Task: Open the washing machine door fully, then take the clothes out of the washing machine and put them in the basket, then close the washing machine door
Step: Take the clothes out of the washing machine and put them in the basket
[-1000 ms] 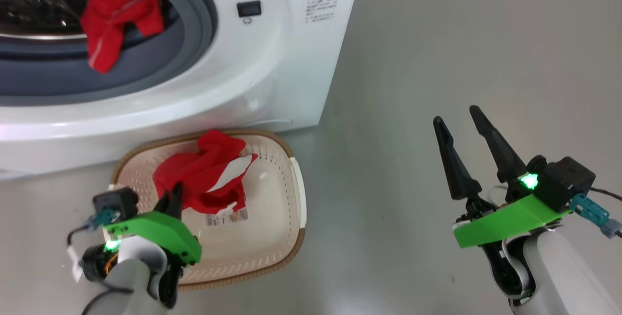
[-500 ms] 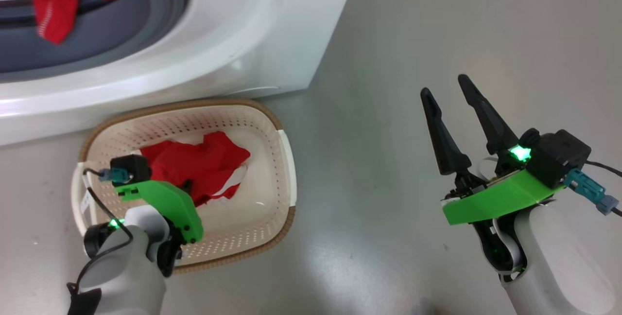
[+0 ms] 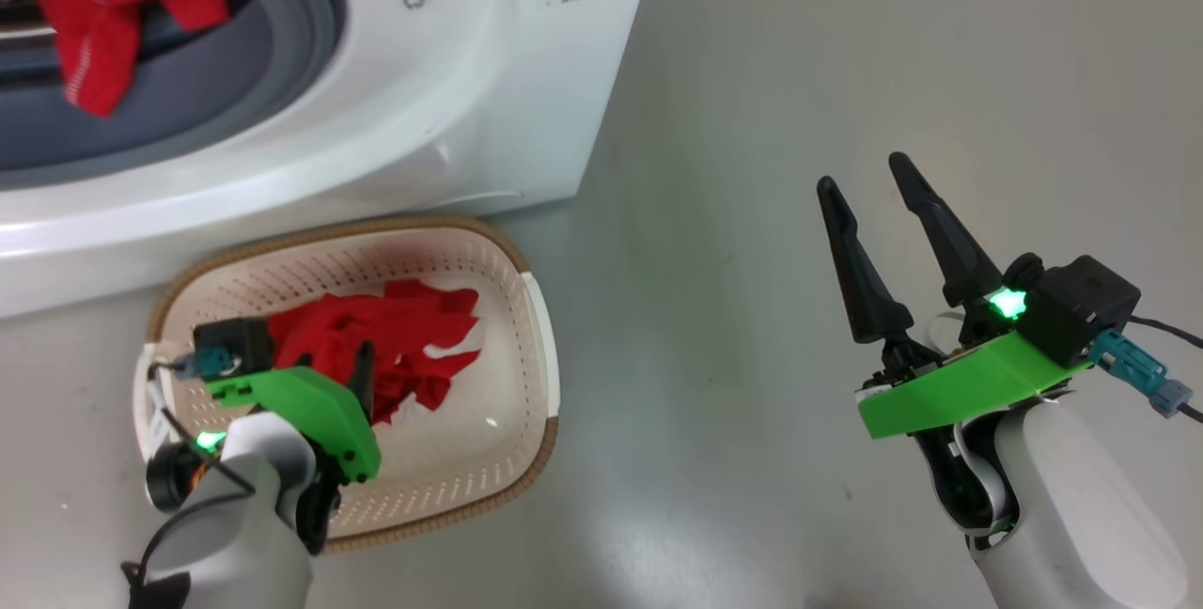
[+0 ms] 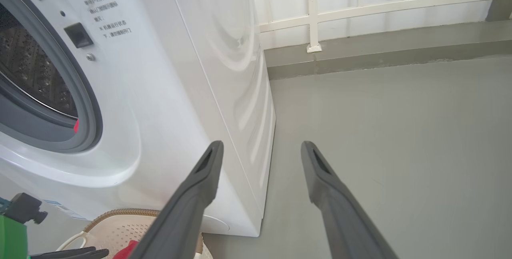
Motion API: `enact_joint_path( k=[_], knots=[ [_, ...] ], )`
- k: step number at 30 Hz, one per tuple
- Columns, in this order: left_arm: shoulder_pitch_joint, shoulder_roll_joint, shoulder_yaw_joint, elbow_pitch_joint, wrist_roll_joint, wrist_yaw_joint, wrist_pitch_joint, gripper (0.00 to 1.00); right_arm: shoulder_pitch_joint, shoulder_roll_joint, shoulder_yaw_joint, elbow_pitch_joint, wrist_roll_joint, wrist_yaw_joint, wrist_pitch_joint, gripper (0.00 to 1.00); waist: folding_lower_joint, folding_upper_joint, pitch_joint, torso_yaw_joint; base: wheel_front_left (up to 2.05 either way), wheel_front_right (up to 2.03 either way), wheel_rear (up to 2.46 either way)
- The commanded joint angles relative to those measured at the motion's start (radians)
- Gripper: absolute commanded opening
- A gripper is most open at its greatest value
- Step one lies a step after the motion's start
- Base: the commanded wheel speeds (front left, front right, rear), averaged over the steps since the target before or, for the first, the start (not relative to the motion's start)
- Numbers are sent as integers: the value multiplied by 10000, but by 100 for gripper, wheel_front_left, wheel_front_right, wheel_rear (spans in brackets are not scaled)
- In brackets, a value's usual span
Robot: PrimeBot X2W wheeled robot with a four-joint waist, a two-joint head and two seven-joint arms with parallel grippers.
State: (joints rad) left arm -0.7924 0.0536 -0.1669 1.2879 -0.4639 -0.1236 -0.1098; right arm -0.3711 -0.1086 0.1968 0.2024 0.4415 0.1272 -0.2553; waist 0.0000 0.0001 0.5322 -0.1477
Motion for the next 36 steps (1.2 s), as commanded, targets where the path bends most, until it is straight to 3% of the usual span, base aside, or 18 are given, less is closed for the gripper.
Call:
enact_joint_path(
  k=[1,10,18,30,36],
  knots=[
    [385,338,217,-60,-76,-10,-116,100,255,7,119,-183,56,35,-65,100,0,-1,-301,100,0,0,0],
    [1014,295,420,-250,-636,-63,-1176,100,693,-41,68,-87,-35,35,-65,100,0,-1,-1567,373,0,0,0],
    [1814,347,318,-1263,-796,-69,-1503,100,1065,-129,35,-5,-137,35,-65,100,0,-1,-2440,543,0,0,0],
    [3847,622,1504,-4674,-466,128,-1518,100,1746,-279,-261,-99,-380,35,-65,100,0,-1,-3656,599,0,0,0],
    [4925,617,2107,-7031,300,208,-1519,100,2160,-209,-684,-372,-730,35,-65,100,0,-1,-3984,680,0,0,0]
  ],
)
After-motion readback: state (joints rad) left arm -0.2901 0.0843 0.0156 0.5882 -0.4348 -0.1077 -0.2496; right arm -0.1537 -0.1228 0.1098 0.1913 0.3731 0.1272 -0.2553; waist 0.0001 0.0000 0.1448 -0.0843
